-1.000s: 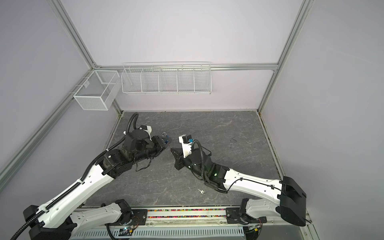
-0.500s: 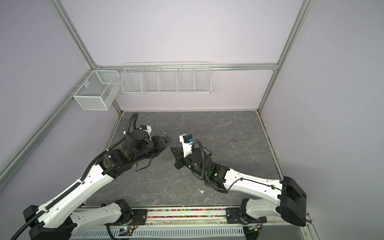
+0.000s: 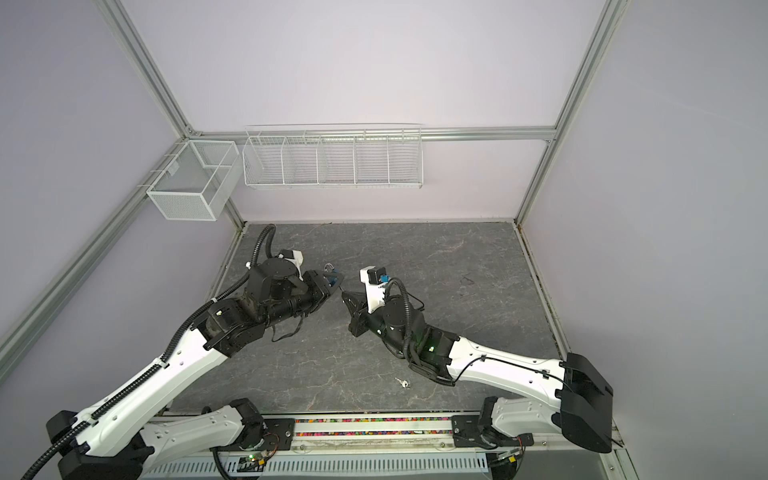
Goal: Unlock with the key
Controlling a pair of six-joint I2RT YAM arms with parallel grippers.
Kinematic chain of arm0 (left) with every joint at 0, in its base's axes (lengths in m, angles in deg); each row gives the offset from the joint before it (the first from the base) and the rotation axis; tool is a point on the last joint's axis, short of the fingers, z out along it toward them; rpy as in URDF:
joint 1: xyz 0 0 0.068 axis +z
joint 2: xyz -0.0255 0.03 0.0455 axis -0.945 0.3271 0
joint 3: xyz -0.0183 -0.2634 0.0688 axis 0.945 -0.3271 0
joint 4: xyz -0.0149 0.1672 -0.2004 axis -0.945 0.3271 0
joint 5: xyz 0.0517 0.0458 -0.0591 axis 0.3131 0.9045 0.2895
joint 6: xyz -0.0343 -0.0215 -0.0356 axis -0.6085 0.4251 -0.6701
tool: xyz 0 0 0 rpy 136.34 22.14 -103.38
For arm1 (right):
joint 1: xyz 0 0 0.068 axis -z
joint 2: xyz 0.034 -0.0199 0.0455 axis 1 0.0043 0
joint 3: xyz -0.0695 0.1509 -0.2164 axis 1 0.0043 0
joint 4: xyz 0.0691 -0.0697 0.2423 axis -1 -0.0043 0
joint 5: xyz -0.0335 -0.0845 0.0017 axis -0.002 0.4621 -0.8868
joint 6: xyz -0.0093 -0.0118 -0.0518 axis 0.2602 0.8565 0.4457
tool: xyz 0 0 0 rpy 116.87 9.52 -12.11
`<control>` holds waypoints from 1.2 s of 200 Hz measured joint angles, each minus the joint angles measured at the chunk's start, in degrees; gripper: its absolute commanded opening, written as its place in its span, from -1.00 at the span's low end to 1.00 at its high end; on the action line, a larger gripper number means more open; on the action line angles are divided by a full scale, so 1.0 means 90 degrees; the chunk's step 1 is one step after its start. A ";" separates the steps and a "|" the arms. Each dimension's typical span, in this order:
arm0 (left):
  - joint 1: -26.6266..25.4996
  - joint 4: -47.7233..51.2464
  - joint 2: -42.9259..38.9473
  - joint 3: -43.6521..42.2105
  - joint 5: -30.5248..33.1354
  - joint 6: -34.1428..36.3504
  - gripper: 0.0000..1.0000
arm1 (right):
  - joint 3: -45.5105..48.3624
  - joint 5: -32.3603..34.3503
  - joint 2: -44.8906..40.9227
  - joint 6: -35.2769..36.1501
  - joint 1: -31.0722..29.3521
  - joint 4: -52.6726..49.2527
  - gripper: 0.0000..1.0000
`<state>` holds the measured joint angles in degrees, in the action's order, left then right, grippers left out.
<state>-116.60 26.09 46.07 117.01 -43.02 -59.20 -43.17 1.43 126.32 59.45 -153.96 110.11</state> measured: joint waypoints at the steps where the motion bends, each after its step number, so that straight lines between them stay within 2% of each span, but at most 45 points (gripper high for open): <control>1: 0.0000 0.0000 0.0000 0.0000 0.0000 -0.0002 -1.00 | 0.0000 0.0000 0.0000 0.0000 0.0000 0.0000 -0.87; 127: 0.0044 -0.0160 -0.0005 0.0000 0.0075 -0.0002 -1.00 | -0.0340 0.0180 0.0194 -0.0119 0.0029 -0.0228 -0.88; 189: 0.0032 -0.0197 -0.0002 -0.0010 0.0389 -0.0165 -1.00 | -0.0454 0.0163 0.0457 -0.0143 0.0063 -0.0022 -0.88; 240: 0.0029 -0.0576 -0.0073 -0.0257 0.0500 -0.0362 -1.00 | -0.0454 -0.0279 0.0457 -0.0447 0.0299 0.0061 -0.87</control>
<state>-116.34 20.91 45.41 114.69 -38.52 -62.46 -47.25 -1.09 130.43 55.43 -151.27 110.66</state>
